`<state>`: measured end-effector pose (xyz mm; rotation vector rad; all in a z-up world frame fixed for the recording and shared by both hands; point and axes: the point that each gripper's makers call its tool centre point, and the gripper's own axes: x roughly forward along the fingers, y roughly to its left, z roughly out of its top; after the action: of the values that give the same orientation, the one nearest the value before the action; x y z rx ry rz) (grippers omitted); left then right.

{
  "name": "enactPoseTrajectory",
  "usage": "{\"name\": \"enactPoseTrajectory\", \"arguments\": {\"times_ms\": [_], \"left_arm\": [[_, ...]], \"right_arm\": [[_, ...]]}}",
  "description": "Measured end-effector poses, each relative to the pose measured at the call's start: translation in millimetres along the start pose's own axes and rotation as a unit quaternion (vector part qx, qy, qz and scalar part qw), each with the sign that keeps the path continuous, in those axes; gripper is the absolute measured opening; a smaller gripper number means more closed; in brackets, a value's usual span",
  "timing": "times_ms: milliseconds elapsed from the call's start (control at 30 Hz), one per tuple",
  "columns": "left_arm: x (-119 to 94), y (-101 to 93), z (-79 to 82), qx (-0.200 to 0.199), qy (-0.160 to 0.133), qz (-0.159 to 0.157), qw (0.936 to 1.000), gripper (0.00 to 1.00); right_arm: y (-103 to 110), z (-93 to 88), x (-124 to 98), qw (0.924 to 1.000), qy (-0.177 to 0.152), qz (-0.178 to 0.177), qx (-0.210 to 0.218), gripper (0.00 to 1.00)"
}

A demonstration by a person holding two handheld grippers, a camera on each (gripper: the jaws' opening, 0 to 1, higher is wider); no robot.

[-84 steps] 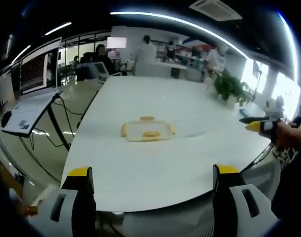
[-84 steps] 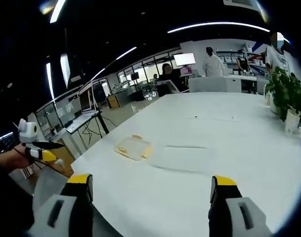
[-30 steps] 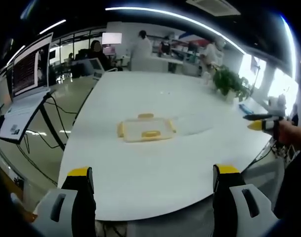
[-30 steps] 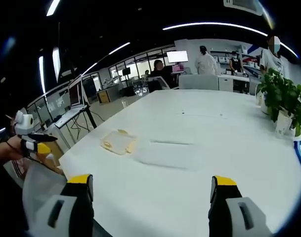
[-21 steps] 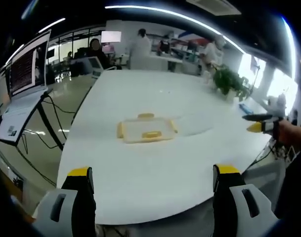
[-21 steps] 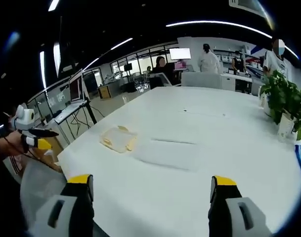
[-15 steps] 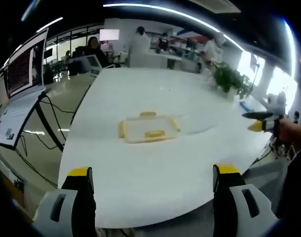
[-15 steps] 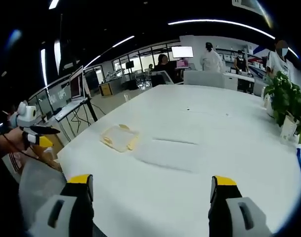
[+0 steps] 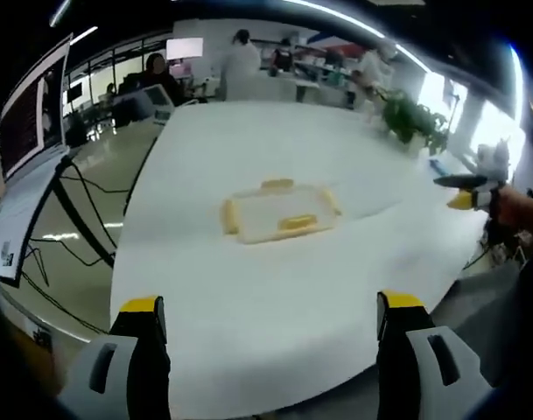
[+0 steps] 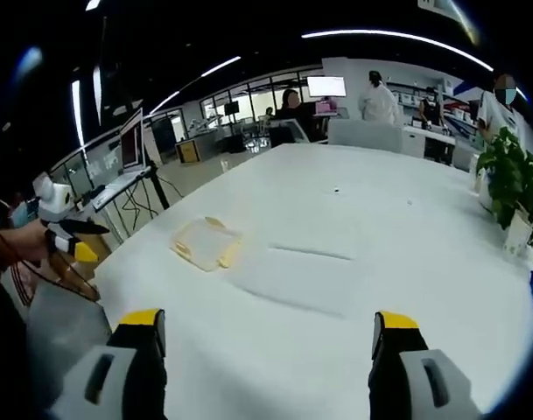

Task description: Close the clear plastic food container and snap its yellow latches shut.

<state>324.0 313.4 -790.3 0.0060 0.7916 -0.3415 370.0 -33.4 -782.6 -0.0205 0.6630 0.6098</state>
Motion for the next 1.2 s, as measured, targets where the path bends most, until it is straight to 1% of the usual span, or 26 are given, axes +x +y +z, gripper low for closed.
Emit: {"name": "enactPoseTrajectory", "arguments": {"times_ms": [67, 100, 167, 333, 433, 533, 600, 767, 867, 1000, 1200], "left_arm": [[4, 0.8, 2.9, 0.011, -0.001, -0.002, 0.9999, 0.99], [5, 1.2, 3.9, 0.013, 0.000, -0.003, 0.9999, 0.99], [9, 3.6, 7.1, 0.015, -0.001, -0.005, 0.9999, 0.99], [18, 9.3, 13.6, 0.021, 0.000, -0.008, 0.9997, 0.99], [24, 12.5, 15.4, 0.024, 0.001, -0.010, 0.9997, 0.98], [28, 13.8, 15.8, 0.026, 0.003, -0.012, 0.9996, 0.99], [31, 15.9, 15.7, 0.030, 0.007, -0.013, 0.9995, 0.99], [36, 19.0, 21.2, 0.039, 0.005, -0.017, 0.9991, 0.99], [39, 22.6, 24.5, 0.045, 0.005, -0.019, 0.9988, 0.99], [43, 27.5, 27.5, 0.049, 0.003, -0.018, 0.9986, 0.99], [48, 35.0, 32.9, 0.060, 0.002, -0.019, 0.9980, 0.99]], "right_arm": [[0, 0.7, 3, 1.0000, 0.003, 0.002, -0.003, 0.99], [0, 0.5, 6, 0.9999, 0.007, 0.001, -0.012, 0.99], [0, 2.4, 8, 0.9999, 0.007, 0.003, -0.014, 0.99], [2, 11.6, 20, 0.9996, 0.007, 0.007, -0.026, 0.99], [5, 16.5, 26, 0.9993, 0.008, 0.011, -0.035, 0.99], [7, 20.2, 34, 0.9983, 0.013, 0.014, -0.054, 0.99], [9, 23.8, 38, 0.9982, 0.013, 0.018, -0.056, 0.99], [15, 30.2, 48, 0.9965, 0.017, 0.033, -0.074, 0.99], [17, 37.9, 55, 0.9962, 0.011, 0.035, -0.079, 0.99], [18, 44.8, 62, 0.9955, 0.011, 0.040, -0.085, 0.99], [19, 59.9, 72, 0.9935, 0.007, 0.045, -0.105, 0.99]]}}
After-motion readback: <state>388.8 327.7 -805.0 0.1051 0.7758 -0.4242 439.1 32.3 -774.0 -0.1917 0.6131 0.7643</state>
